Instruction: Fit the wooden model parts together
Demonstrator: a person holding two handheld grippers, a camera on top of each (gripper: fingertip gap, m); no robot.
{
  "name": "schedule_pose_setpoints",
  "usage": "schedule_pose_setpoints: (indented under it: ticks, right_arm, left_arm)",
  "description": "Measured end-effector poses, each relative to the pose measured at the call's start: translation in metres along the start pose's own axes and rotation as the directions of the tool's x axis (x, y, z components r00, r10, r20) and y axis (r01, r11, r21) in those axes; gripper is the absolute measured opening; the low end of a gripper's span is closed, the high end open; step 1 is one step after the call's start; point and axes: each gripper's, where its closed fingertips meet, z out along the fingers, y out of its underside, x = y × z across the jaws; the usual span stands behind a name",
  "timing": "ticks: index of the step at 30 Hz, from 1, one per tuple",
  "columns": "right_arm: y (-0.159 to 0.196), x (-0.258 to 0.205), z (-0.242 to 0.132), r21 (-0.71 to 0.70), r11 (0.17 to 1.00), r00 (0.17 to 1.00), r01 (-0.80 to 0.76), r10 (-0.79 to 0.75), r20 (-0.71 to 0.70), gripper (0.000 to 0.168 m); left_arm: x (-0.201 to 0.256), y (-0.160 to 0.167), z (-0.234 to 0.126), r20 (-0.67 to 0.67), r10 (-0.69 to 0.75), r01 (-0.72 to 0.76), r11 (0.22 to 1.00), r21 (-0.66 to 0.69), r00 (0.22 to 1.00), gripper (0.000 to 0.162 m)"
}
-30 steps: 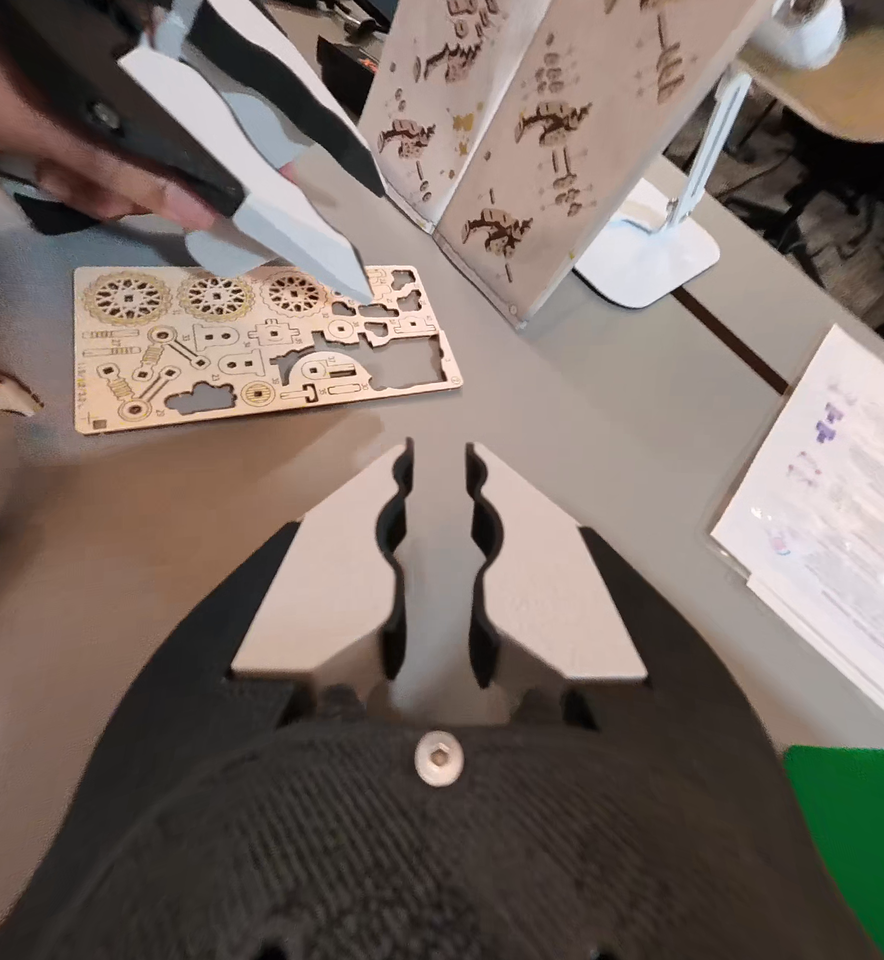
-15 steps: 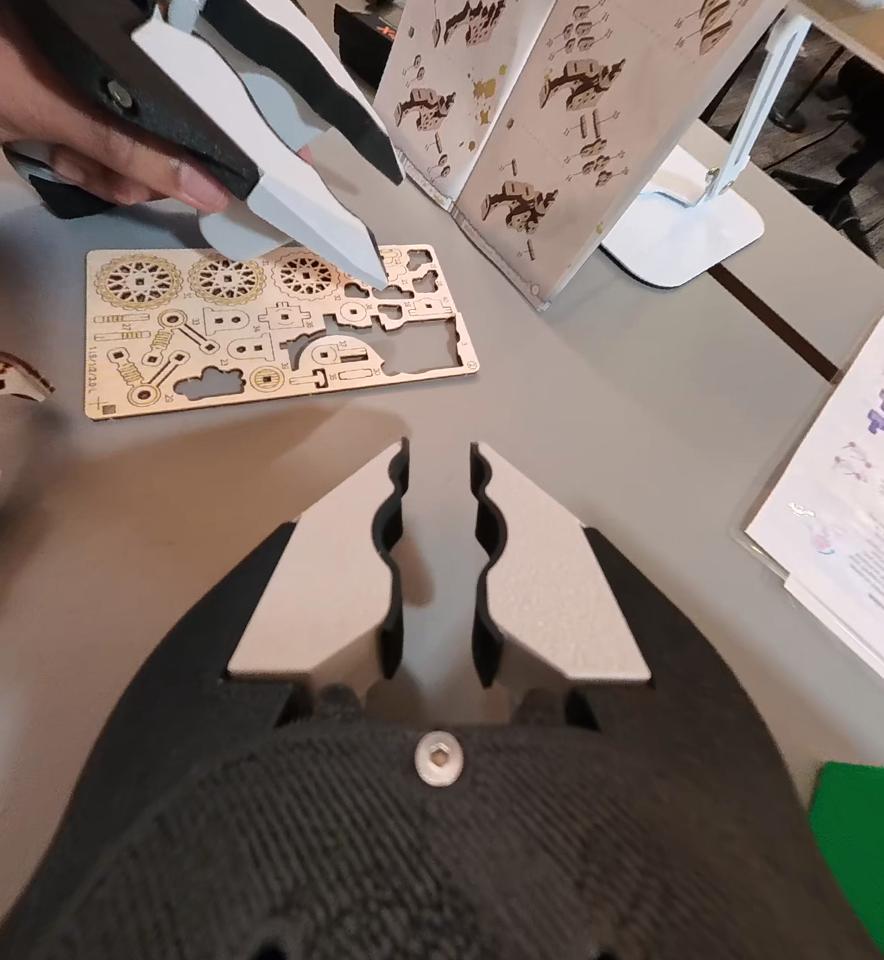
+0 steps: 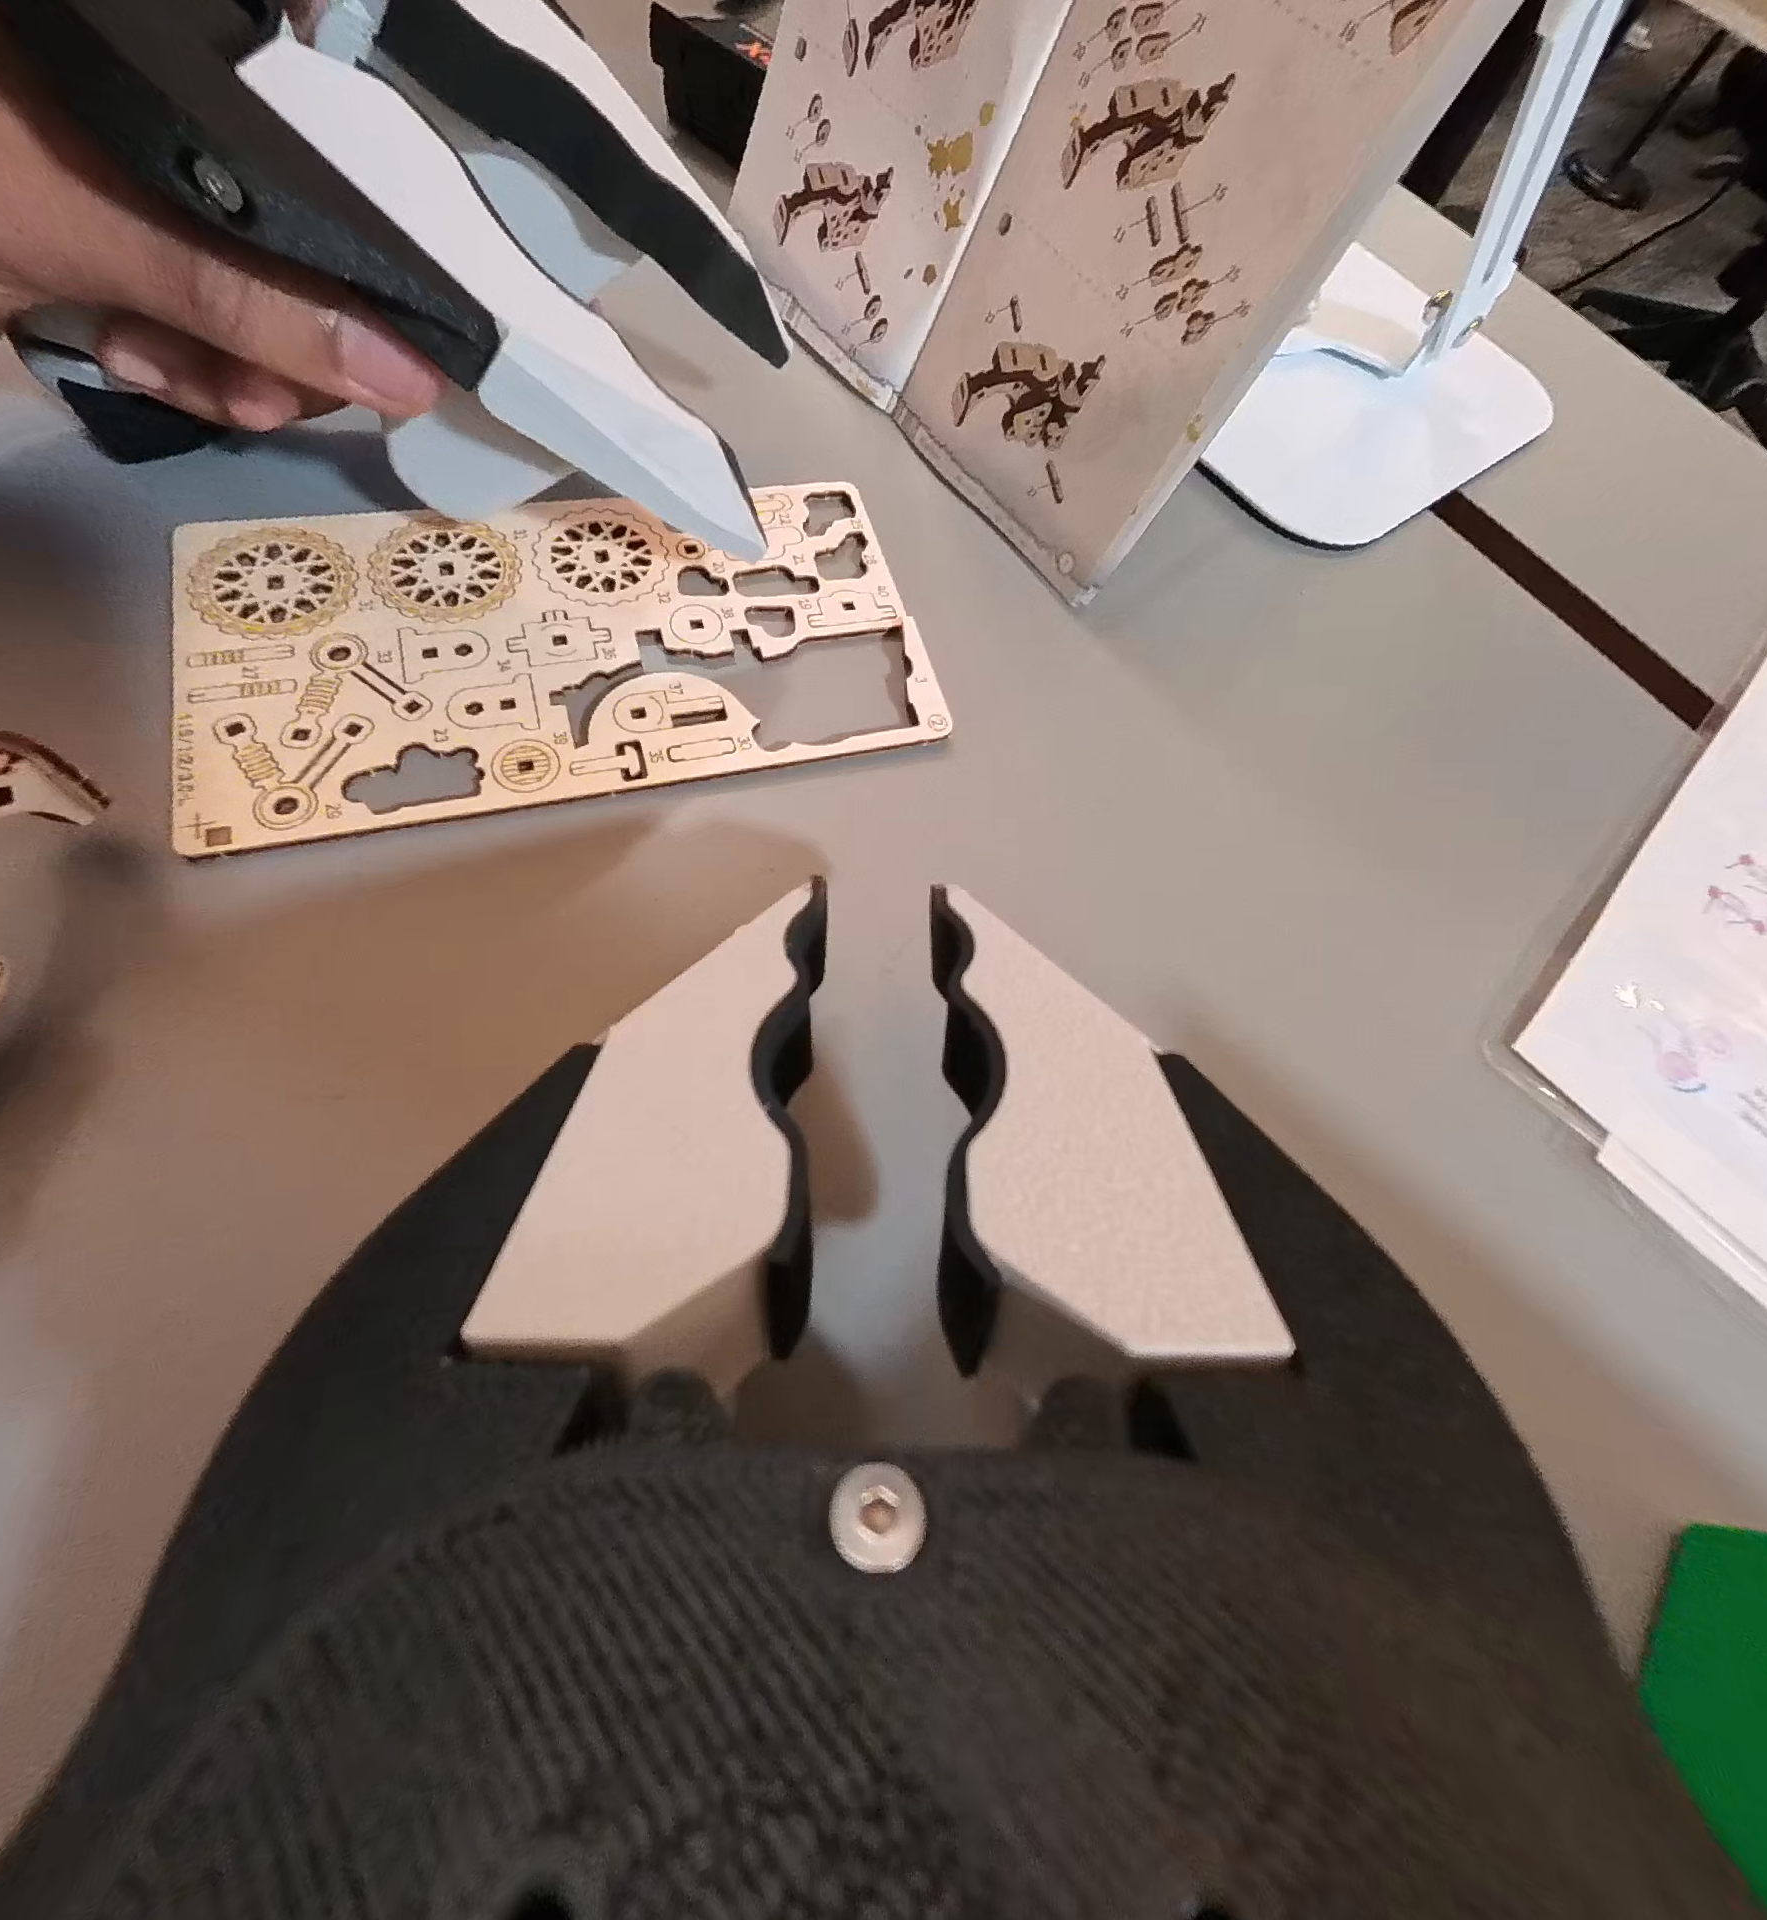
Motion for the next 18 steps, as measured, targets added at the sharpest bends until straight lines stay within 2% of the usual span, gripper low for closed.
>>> schedule_pose_setpoints:
  ticks: [8,11,18]
  right_arm:
    - [-0.003,0.002,-0.003,0.025,0.999,0.998,-0.048,0.047,0.029,0.015]
    - [-0.003,0.003,-0.003,0.026,0.998,0.998,-0.059,0.058,0.030,0.021]
    - [0.001,-0.010,0.001,-0.006,1.000,0.997,0.011,-0.010,0.074,0.022]
  left_arm:
    - [0.000,0.000,0.000,-0.007,-0.011,0.011,1.000,0.002,1.000,0.064]
    - [-0.001,0.000,0.000,-0.014,-0.027,0.027,1.000,0.004,1.000,0.063]
    - [-0.004,0.000,0.000,-0.030,-0.071,0.071,0.997,0.006,0.997,0.063]
